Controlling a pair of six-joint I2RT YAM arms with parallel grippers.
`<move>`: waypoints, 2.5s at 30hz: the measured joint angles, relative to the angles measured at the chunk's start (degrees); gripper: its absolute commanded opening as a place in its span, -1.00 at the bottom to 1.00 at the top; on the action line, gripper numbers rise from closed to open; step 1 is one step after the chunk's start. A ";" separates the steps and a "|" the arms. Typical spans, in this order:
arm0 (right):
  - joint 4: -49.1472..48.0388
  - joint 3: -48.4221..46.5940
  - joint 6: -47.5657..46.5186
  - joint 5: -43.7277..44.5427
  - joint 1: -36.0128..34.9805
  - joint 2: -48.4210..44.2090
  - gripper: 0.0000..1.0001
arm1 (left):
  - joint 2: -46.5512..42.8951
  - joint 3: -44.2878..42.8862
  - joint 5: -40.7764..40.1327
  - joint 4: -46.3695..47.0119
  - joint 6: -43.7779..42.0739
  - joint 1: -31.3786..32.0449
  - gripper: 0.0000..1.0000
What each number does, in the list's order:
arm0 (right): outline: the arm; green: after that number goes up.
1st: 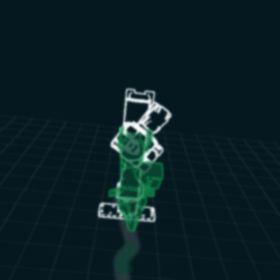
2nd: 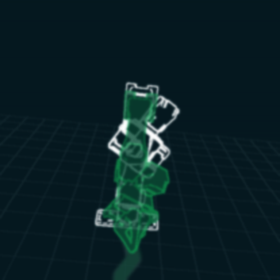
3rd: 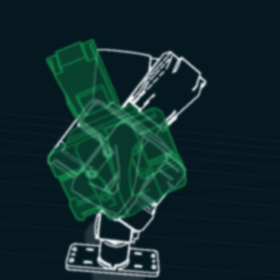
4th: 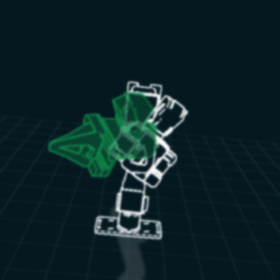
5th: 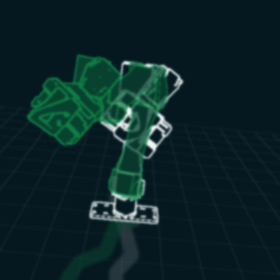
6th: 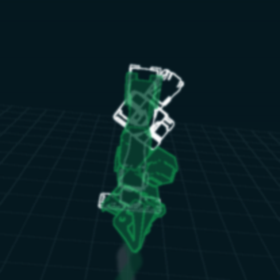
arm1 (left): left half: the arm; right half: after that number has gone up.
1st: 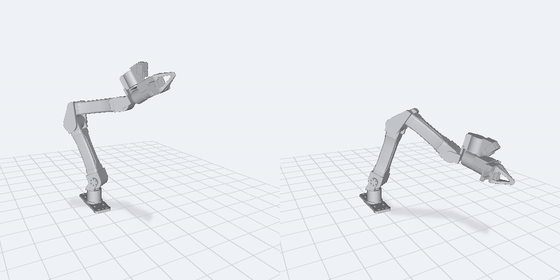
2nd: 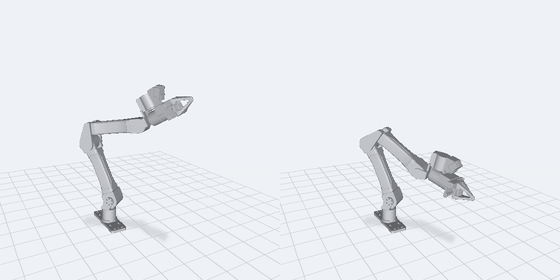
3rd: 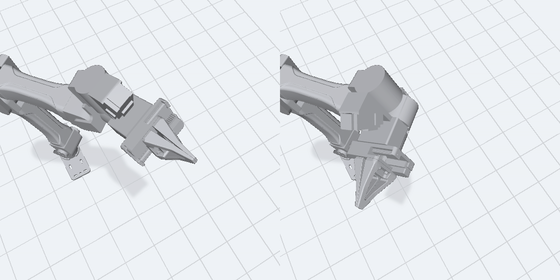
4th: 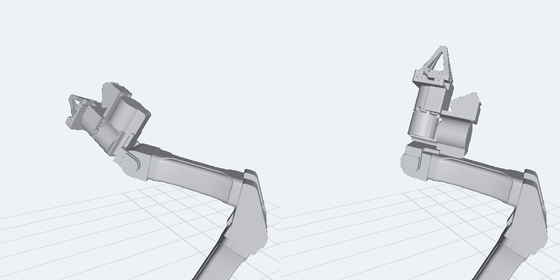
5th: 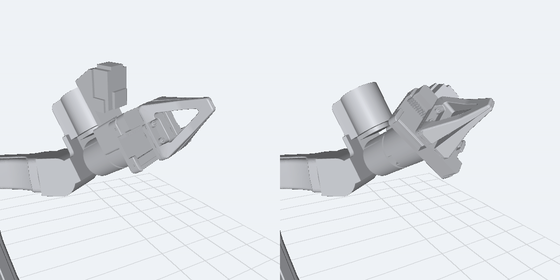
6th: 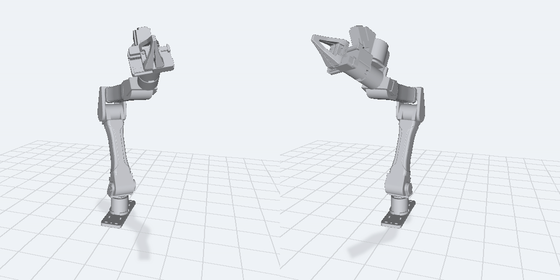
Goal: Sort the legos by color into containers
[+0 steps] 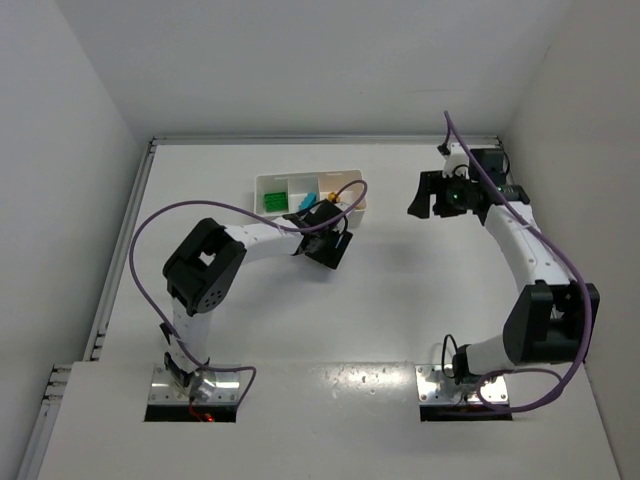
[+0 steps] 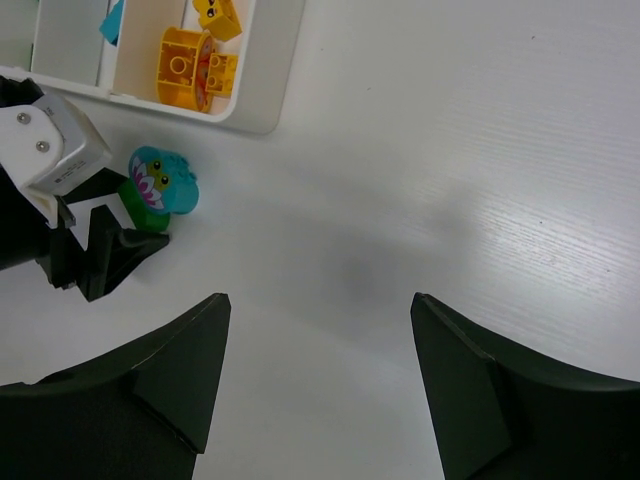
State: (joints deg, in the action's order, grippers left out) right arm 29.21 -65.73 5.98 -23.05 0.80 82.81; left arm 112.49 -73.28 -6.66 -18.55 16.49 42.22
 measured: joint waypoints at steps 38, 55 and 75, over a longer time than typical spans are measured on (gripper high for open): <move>-6.34 2.82 11.45 -41.77 -3.21 8.68 0.68 | -32.09 22.91 16.48 20.96 -6.62 -3.41 -0.58; -9.70 -5.14 16.44 -42.66 -14.16 18.01 0.68 | -35.12 22.88 13.35 20.31 -8.20 1.01 -0.58; -9.44 -9.88 18.08 -40.79 -19.04 23.21 -0.94 | -35.47 21.55 10.99 19.43 -10.49 2.19 -0.58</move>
State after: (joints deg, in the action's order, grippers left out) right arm 19.77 -75.61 24.05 -63.83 -18.24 106.02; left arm 77.01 -51.72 4.34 0.89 6.00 44.40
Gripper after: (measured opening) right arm 0.393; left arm 0.550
